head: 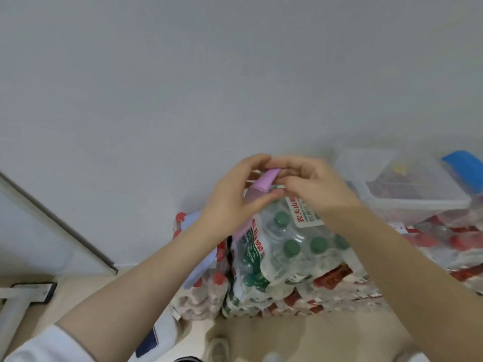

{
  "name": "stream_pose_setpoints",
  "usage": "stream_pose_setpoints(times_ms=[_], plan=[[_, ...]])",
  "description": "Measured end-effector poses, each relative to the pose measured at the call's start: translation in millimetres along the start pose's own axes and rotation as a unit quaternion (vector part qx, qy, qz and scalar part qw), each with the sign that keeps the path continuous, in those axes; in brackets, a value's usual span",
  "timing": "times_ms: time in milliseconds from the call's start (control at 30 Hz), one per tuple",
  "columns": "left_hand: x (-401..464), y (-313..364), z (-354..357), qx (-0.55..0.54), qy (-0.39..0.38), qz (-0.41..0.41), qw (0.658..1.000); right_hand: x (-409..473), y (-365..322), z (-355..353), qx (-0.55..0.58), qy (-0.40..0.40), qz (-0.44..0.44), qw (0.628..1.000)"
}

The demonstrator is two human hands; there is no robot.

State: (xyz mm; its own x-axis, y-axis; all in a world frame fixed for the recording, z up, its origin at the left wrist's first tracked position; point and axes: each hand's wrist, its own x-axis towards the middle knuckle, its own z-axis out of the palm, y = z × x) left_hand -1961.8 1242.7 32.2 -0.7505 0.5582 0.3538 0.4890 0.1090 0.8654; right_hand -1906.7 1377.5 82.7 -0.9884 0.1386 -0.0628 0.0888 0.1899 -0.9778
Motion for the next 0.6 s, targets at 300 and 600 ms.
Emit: stream_pose_setpoints(times_ms=[300,600], plan=[[5.8,76.8,25.2,-0.07,0.092,-0.047,0.992,-35.2,-16.1,-39.8,-0.077,0.16,-0.135,0.975],[36.6,71.6,47.6,-0.209,0.118,-0.177,0.955,-68.6,76.2,-54.3,0.097,-0.056,0.067,0.991]])
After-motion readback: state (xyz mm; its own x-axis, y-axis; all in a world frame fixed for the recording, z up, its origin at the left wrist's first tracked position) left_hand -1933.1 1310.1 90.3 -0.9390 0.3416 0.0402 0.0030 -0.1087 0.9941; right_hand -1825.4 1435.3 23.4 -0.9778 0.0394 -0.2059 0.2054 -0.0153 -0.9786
